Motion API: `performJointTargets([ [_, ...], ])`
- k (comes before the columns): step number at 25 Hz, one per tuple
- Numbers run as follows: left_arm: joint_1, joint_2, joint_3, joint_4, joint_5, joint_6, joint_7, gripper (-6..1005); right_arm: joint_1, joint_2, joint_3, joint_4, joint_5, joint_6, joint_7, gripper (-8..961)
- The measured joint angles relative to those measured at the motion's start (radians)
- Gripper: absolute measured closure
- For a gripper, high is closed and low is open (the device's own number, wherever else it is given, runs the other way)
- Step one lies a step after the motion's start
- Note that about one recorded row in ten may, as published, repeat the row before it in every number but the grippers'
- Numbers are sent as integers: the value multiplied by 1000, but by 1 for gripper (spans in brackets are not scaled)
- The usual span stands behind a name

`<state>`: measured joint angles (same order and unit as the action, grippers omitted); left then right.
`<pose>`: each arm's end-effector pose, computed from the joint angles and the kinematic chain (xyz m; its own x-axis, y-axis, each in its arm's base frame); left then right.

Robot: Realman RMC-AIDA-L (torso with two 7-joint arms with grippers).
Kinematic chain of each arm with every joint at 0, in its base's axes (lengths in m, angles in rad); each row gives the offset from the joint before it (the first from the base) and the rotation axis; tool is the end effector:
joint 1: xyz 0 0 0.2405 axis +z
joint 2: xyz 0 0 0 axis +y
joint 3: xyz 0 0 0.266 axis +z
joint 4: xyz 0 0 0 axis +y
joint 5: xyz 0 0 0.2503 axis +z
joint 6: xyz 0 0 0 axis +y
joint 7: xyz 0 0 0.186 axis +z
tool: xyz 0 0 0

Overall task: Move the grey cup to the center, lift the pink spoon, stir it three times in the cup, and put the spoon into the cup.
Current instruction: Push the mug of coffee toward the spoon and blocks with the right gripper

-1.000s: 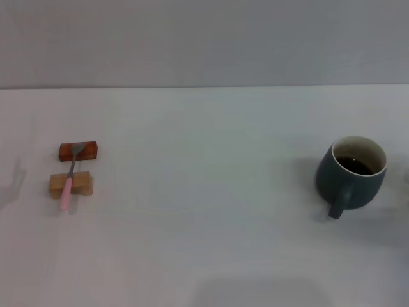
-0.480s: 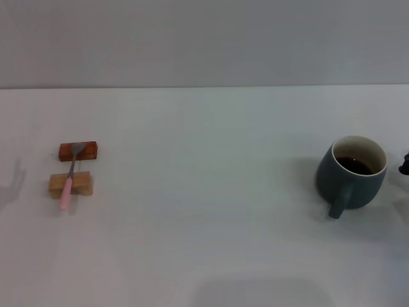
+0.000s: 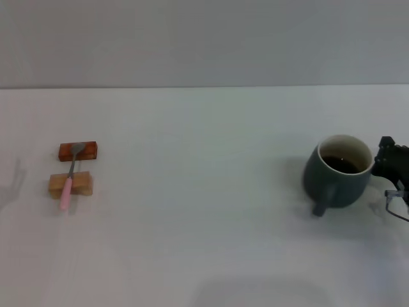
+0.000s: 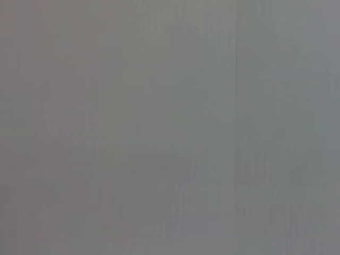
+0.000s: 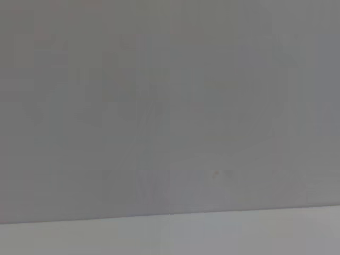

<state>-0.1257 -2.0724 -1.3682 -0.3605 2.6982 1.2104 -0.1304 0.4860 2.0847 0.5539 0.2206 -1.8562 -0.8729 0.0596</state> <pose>-0.4167 0.3231 0.0157 0.6984 -0.1169 0.7061 0.7157 0.1208 -0.6879 0.3790 0.4032 -0.0896 0.6732 -0.2246 -0.7045 -0.7318 -0.0652 -0.6784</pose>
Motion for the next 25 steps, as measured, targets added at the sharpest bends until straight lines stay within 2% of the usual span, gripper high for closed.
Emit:
performJointTargets([
  [25, 0, 0, 0, 0, 0, 0, 0, 165, 80, 2, -139, 113, 0, 53, 0, 954],
])
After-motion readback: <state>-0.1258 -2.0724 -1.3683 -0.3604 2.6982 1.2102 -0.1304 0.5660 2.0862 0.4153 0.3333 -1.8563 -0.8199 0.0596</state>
